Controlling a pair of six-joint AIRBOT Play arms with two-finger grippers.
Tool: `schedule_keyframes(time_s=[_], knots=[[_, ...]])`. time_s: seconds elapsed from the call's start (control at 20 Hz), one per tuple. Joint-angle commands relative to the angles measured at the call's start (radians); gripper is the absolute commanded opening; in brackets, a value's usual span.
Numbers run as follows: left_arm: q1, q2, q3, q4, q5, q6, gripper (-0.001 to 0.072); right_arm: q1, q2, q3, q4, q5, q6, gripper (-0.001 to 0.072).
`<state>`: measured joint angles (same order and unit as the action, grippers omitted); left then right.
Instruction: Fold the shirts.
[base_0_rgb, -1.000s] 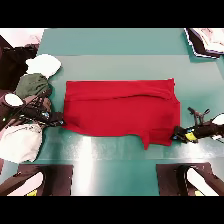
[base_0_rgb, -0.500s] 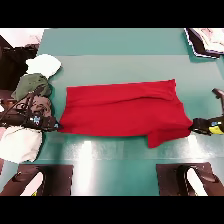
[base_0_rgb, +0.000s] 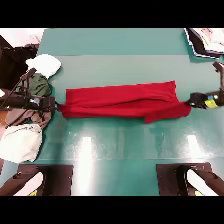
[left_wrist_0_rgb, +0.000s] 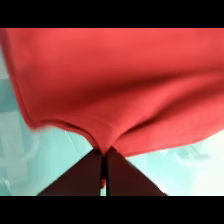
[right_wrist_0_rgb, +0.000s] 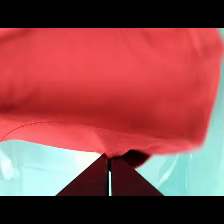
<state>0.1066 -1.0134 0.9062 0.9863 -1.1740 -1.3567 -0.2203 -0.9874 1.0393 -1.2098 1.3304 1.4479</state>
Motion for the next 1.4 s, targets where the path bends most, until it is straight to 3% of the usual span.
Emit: schedule_keyframes(time_s=[0.0, 0.35, 0.5, 0.55, 0.6, 0.65, 0.75, 0.85, 1.0, 1.05, 1.1, 1.15, 1.2, 1.35], knots=[[0.000, -0.160, 0.061, 0.008, 0.108, 0.002, 0.0023, 0.051, -0.178, 0.105, 0.005, -0.117, -0.002, 0.0016], [0.000, -0.335, 0.138, -0.009, 0.285, -0.002, 0.0023, 0.050, -0.464, 0.333, 0.016, -0.135, -0.002, 0.0017], [0.000, -0.360, 0.146, -0.092, 0.383, -0.005, 0.0026, 0.050, -0.542, 0.397, 0.015, -0.135, -0.001, 0.0019], [0.000, -0.364, 0.151, -0.127, 0.409, -0.005, 0.0201, 0.050, -0.561, 0.411, 0.017, -0.136, -0.001, 0.0020], [0.000, -0.367, 0.156, -0.166, 0.430, -0.005, 0.0535, 0.050, -0.574, 0.417, 0.041, -0.143, -0.001, 0.0024], [0.000, -0.370, 0.162, -0.188, 0.436, -0.006, 0.0663, 0.050, -0.585, 0.421, 0.072, -0.154, -0.002, 0.0056], [0.000, -0.369, 0.181, -0.205, 0.436, -0.005, 0.0662, 0.039, -0.592, 0.425, 0.141, -0.187, -0.006, 0.0437], [0.000, -0.369, 0.222, -0.205, 0.368, -0.004, 0.0662, 0.012, -0.592, 0.425, 0.229, -0.170, -0.071, 0.0461], [0.000, -0.368, 0.272, -0.206, 0.183, 0.002, 0.0660, -0.076, -0.592, 0.422, 0.249, -0.032, -0.129, 0.0461], [0.000, -0.367, 0.273, -0.208, 0.138, 0.003, 0.0576, -0.109, -0.592, 0.416, 0.249, 0.000, -0.155, 0.0510], [0.000, -0.367, 0.273, -0.208, 0.094, 0.004, 0.0304, -0.146, -0.598, 0.411, 0.251, 0.031, -0.169, 0.0651], [0.000, -0.367, 0.273, -0.208, 0.062, 0.014, 0.0113, -0.176, -0.613, 0.411, 0.250, 0.067, -0.177, 0.0673], [0.000, -0.367, 0.273, -0.209, 0.032, 0.043, 0.0022, -0.206, -0.636, 0.411, 0.251, 0.099, -0.178, 0.0672], [-0.031, -0.367, 0.273, -0.205, -0.029, 0.055, 0.0024, -0.257, -0.717, 0.411, 0.254, 0.156, -0.216, 0.0671]])
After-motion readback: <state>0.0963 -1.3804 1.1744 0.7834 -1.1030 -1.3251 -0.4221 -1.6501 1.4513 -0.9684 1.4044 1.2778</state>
